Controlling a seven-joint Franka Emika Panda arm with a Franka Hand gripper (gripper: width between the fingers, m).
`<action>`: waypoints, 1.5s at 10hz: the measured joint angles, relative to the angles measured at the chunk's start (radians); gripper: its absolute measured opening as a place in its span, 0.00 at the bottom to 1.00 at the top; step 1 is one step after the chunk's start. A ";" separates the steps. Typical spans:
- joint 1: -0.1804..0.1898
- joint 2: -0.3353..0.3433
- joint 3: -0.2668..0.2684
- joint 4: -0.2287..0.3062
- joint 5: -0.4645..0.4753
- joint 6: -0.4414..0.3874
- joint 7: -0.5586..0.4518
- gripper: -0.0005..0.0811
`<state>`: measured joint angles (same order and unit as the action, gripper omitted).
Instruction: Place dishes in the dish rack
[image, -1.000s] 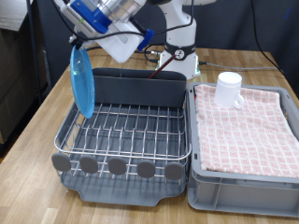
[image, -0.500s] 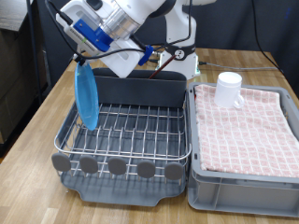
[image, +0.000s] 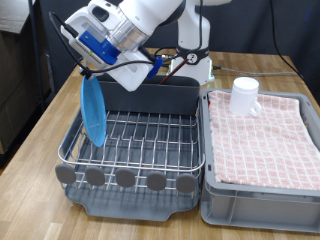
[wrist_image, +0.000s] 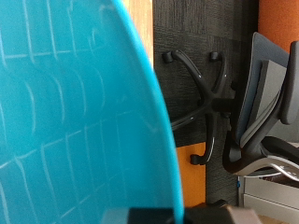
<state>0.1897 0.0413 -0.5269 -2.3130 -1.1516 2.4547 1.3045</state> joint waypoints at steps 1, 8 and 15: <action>0.000 0.008 -0.002 0.000 0.000 0.007 0.005 0.03; 0.000 0.033 -0.011 0.000 -0.001 0.029 0.032 0.32; 0.000 0.014 -0.011 0.015 0.342 0.066 -0.218 0.97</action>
<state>0.1897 0.0557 -0.5378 -2.2985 -0.8093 2.5204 1.0861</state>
